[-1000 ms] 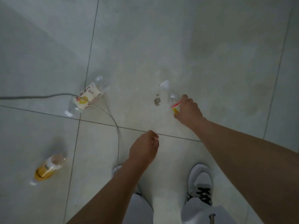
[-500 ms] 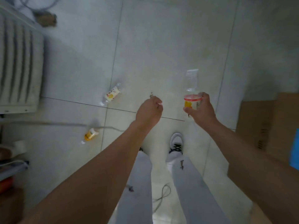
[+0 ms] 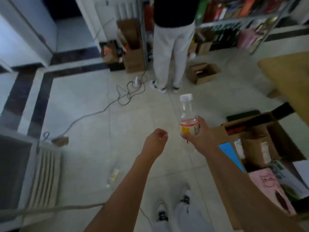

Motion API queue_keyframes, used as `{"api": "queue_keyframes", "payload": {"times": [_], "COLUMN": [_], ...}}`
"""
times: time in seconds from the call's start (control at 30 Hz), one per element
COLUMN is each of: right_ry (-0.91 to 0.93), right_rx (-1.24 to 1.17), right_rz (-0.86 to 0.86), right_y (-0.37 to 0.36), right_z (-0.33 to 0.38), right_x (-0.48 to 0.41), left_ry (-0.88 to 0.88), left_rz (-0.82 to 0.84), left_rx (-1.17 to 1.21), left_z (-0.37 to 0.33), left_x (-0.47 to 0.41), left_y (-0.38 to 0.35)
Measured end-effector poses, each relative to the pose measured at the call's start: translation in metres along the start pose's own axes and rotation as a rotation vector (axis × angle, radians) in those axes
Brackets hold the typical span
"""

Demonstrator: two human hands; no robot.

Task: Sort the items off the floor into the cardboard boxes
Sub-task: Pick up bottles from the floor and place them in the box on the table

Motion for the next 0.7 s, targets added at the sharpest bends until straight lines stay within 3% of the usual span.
{"api": "queue_keyframes", "payload": {"times": [0.33,0.7], "right_ry": [-0.036,-0.101], "right_rx": [-0.103,-0.178], "right_rz": [-0.328,-0.541], "right_y": [0.189,0.386], "right_z": [-0.005,-0.121], "right_x": [0.069,0.162], "left_ry": [-0.27,-0.466], "left_rz": [0.281,0.4], "left_rx": [0.006,-0.194], "left_z": [-0.141,-0.256], "left_x": [0.033,0.103], "left_y": [-0.093,-0.289]}}
Point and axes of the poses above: each hand's wrist, its own x-axis away from the middle knuckle, its own y-axis out of the back of the hand, z = x × y, the point moved 5 cm from there along -x, towards the middle knuckle, and after that the axes turned 4 degrees about x, right-handed, at the moved point
